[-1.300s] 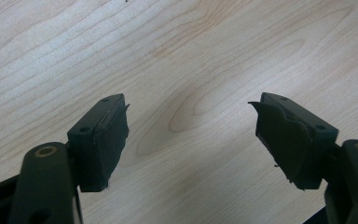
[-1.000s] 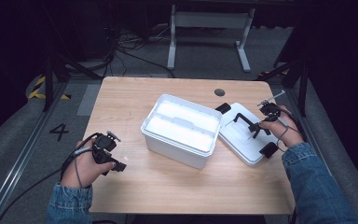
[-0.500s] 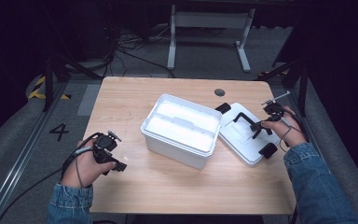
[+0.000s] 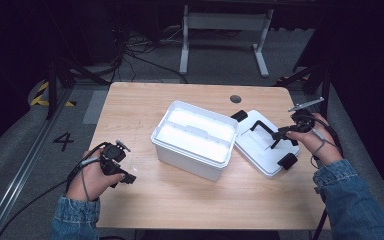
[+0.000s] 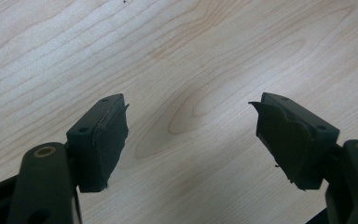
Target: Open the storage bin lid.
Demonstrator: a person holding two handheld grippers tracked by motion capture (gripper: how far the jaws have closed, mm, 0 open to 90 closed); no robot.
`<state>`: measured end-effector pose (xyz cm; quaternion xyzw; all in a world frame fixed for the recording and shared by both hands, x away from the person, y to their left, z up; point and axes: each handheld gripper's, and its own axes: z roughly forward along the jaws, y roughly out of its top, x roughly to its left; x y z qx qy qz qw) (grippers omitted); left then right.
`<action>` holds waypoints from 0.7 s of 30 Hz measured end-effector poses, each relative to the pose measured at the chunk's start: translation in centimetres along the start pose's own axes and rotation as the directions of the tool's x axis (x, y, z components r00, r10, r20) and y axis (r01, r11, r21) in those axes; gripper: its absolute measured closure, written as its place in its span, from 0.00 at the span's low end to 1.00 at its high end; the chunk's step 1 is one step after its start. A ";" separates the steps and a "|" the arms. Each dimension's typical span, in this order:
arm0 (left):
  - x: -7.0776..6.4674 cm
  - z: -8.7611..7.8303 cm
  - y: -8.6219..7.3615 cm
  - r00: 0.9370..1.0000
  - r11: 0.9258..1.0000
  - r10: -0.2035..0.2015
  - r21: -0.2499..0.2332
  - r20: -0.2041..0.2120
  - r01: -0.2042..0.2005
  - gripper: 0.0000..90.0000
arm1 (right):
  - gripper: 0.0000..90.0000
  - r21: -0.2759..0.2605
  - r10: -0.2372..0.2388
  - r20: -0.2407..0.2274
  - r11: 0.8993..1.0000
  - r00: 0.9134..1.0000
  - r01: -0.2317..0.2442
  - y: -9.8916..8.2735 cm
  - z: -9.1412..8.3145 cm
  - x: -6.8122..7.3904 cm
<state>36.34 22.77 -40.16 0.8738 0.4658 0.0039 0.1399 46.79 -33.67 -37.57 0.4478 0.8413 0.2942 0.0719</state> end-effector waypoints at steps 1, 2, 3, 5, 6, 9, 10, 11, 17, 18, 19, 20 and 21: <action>0.0 0.0 0.0 1.000 1.000 0.000 0.000 0.000 0.000 0.28 | 0.60 0.000 0.000 0.000 1.000 1.000 0.000 0.0 0.0 0.0; -0.1 0.0 0.0 1.000 1.000 -0.008 0.002 0.006 0.008 0.28 | 0.59 -0.005 -0.009 -0.007 1.000 1.000 0.009 -0.1 -0.2 0.4; -0.1 0.0 0.0 1.000 1.000 -0.006 -0.001 0.006 0.006 0.28 | 0.59 -0.016 -0.027 -0.022 1.000 0.999 0.027 -0.4 -0.7 1.4; -0.1 0.0 -0.1 1.000 1.000 -0.008 -0.003 0.007 0.008 0.28 | 0.59 -0.023 -0.048 -0.033 0.999 0.998 0.048 -0.6 -1.1 2.4; 0.0 0.0 0.0 1.000 1.000 -0.006 -0.001 0.004 0.006 0.28 | 0.58 -0.027 -0.054 -0.037 0.998 0.998 0.053 -0.6 -1.2 2.7; -0.1 -0.1 -0.1 1.000 1.000 -0.005 0.001 0.006 0.005 0.28 | 0.58 -0.034 -0.083 -0.058 0.996 0.995 0.081 -1.0 -1.5 4.3; -0.1 -0.1 -0.1 1.000 1.000 -0.005 0.001 0.006 0.005 0.28 | 0.57 -0.037 -0.093 -0.064 0.995 0.994 0.091 -1.1 -1.6 4.8; -0.1 -0.1 -0.1 1.000 1.000 -0.004 -0.002 0.006 0.005 0.28 | 0.57 -0.037 -0.093 -0.064 0.995 0.994 0.091 -1.1 -1.6 4.8; -0.1 -0.1 -0.1 1.000 1.000 -0.006 -0.001 0.005 0.006 0.29 | 0.55 -0.038 -0.151 -0.098 0.988 0.984 0.148 -2.0 -1.2 7.2; -0.1 -0.1 -0.1 1.000 1.000 -0.007 0.000 0.005 0.007 0.28 | 0.55 -0.039 -0.161 -0.108 0.987 0.981 0.157 -2.3 -1.1 7.7; -0.1 -0.1 0.0 1.000 1.000 -0.005 -0.001 0.004 0.005 0.28 | 0.55 -0.038 -0.171 -0.116 0.985 0.978 0.168 -2.7 -0.8 8.4; -0.1 -0.1 0.0 1.000 1.000 -0.005 -0.001 0.005 0.005 0.28 | 0.55 -0.039 -0.176 -0.119 0.984 0.977 0.173 -2.9 -0.7 8.6; -0.1 -0.1 0.0 1.000 1.000 -0.005 -0.001 0.005 0.005 0.28 | 0.55 -0.039 -0.176 -0.119 0.984 0.977 0.173 -2.9 -0.7 8.6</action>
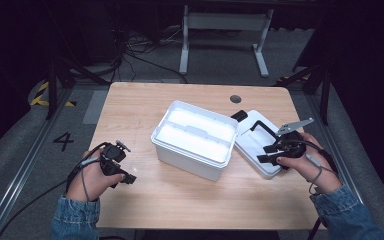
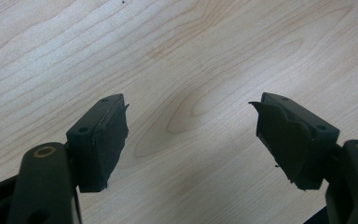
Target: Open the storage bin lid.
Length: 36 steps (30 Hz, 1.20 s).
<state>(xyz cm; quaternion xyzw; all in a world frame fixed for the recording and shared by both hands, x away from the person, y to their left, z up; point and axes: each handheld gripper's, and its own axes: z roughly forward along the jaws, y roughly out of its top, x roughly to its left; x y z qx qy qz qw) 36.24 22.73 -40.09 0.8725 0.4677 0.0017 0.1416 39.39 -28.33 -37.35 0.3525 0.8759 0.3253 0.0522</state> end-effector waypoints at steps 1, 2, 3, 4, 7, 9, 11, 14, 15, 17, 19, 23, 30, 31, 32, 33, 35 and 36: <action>0.0 0.0 0.0 1.000 1.000 0.000 0.001 0.000 0.000 0.28 | 0.55 0.002 -0.007 -0.005 1.000 1.000 0.007 -0.1 0.2 0.3; 0.0 0.0 0.0 1.000 1.000 0.004 0.001 -0.004 -0.004 0.28 | 0.55 0.007 -0.018 -0.017 1.000 1.000 0.018 -0.4 0.6 1.1; 0.0 0.0 0.0 1.000 1.000 0.004 0.001 -0.004 -0.004 0.28 | 0.55 0.011 -0.022 -0.020 1.000 1.000 0.023 -0.5 0.7 1.3; 0.0 0.0 0.1 1.000 1.000 0.008 0.010 -0.002 -0.008 0.28 | 0.55 0.013 -0.032 -0.024 0.999 0.999 0.032 -0.7 0.9 1.6; -0.1 0.0 0.1 1.000 1.000 0.000 0.007 -0.003 0.001 0.28 | 0.54 0.017 -0.049 -0.024 0.999 0.998 0.050 -0.9 1.4 2.0; -0.1 0.1 0.2 1.000 1.000 0.011 0.005 -0.003 -0.011 0.28 | 0.54 0.018 -0.054 -0.026 0.998 0.998 0.055 -1.2 1.8 2.4; -0.1 0.1 0.2 1.000 1.000 0.013 0.010 -0.001 -0.013 0.28 | 0.54 0.019 -0.063 -0.020 0.998 0.998 0.063 -1.6 2.2 2.7; -0.1 0.1 0.3 1.000 1.000 0.017 0.012 -0.003 -0.017 0.28 | 0.54 0.022 -0.069 -0.026 0.997 0.997 0.069 -2.3 3.0 3.3; -0.2 0.2 0.3 1.000 1.000 0.007 0.012 -0.001 -0.007 0.28 | 0.54 0.020 -0.069 -0.031 0.997 0.997 0.069 -2.5 3.2 3.4; -0.2 0.2 0.3 1.000 1.000 0.010 0.013 -0.002 -0.010 0.28 | 0.54 0.024 -0.067 -0.036 0.997 0.997 0.068 -2.8 3.6 3.7; -0.2 0.2 0.3 1.000 1.000 0.011 0.012 -0.002 -0.011 0.28 | 0.54 0.030 -0.068 -0.036 0.997 0.997 0.069 -3.1 3.9 3.9; -0.2 0.3 0.3 1.000 1.000 0.012 0.009 -0.005 -0.012 0.28 | 0.54 0.055 -0.074 -0.056 0.996 0.996 0.077 -3.5 4.8 4.4; -0.2 0.4 0.4 1.000 1.000 0.015 0.017 -0.002 -0.015 0.28 | 0.53 0.069 -0.077 -0.080 0.994 0.994 0.083 -4.0 5.7 5.0; -0.3 0.4 0.4 1.000 1.000 0.013 0.017 -0.001 -0.013 0.28 | 0.53 0.072 -0.079 -0.081 0.994 0.994 0.085 -4.1 5.8 5.1; -0.3 0.4 0.4 1.000 1.000 0.015 0.016 0.000 -0.015 0.28 | 0.53 0.070 -0.080 -0.083 0.994 0.993 0.086 -4.1 5.9 5.1; -0.3 0.4 0.4 1.000 1.000 0.017 0.015 -0.001 -0.017 0.28 | 0.53 0.070 -0.080 -0.083 0.994 0.993 0.086 -4.1 5.9 5.1; -0.3 0.3 0.4 1.000 1.000 0.019 0.015 0.000 -0.019 0.28 | 0.53 0.069 -0.077 -0.086 0.994 0.993 0.083 -4.1 5.9 5.2; -0.3 0.3 0.4 1.000 1.000 0.017 0.015 0.003 -0.017 0.28 | 0.53 0.070 -0.082 -0.085 0.994 0.993 0.088 -4.2 6.0 5.2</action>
